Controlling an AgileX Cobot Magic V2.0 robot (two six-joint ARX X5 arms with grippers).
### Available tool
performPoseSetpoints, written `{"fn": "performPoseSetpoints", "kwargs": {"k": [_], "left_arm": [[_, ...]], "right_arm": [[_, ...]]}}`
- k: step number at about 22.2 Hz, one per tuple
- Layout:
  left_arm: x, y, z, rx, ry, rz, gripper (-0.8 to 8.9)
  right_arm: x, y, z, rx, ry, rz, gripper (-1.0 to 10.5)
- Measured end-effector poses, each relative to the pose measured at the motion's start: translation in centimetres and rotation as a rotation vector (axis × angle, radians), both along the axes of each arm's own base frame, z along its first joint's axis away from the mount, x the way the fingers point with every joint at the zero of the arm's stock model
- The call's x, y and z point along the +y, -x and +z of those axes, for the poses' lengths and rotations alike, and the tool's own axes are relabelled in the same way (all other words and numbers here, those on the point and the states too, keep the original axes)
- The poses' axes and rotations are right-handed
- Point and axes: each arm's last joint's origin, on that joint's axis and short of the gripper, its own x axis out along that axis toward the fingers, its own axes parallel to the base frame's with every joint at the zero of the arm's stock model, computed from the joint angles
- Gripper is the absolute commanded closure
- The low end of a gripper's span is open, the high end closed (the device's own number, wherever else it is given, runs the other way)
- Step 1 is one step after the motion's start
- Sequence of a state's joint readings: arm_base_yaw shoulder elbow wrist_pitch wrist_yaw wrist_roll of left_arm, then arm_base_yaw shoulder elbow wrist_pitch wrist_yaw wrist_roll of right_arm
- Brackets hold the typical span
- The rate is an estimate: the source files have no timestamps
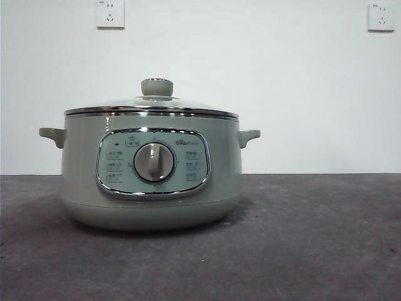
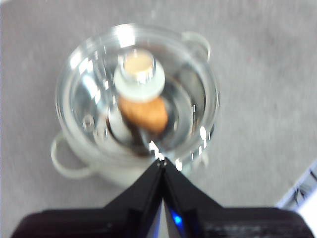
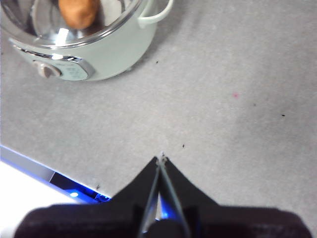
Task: Pick up the potato,open the lid,put the potato in the pot,close the lid
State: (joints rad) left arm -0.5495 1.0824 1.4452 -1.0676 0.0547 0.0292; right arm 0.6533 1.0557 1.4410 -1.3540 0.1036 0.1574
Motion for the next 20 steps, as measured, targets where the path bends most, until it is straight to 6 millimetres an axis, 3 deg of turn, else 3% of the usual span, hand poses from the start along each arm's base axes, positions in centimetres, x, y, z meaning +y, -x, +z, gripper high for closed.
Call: {"fn": "performPoseSetpoints", "kwargs": {"k": [4, 7, 9, 12, 15, 18, 20], "left_arm": [[0.7, -0.4, 0.6, -0.093, -0.003, 0.026, 8.16], [2.8, 0.3, -0.9, -0.249, 0.003, 0.09, 8.16], [4.4, 0.7, -4.0, -0.378, 0.06, 0.188, 8.16], [6.3, 1.3, -11.2, -0.575, 0.186, 0.34, 8.16], [7.0, 2.7, -17.4, -0.613, 0.228, 0.383, 8.16], [7.4, 3.6, -21.7, -0.575, 0.21, 0.402, 8.16], [7.6, 3.9, -23.2, -0.565, 0.198, 0.415, 8.16]], "right_arm": [[0.0, 0.0, 0.0, 0.0, 0.001, 0.0, 9.5], [0.0, 0.0, 0.0, 0.0, 0.001, 0.0, 9.5], [0.0, 0.0, 0.0, 0.0, 0.001, -0.001, 9.5], [0.0, 0.0, 0.0, 0.0, 0.001, -0.001, 9.5], [0.0, 0.0, 0.0, 0.0, 0.001, -0.001, 9.5], [0.0, 0.0, 0.0, 0.0, 0.001, -0.001, 9.5], [0.0, 0.0, 0.0, 0.0, 0.001, -0.001, 9.5]]}}
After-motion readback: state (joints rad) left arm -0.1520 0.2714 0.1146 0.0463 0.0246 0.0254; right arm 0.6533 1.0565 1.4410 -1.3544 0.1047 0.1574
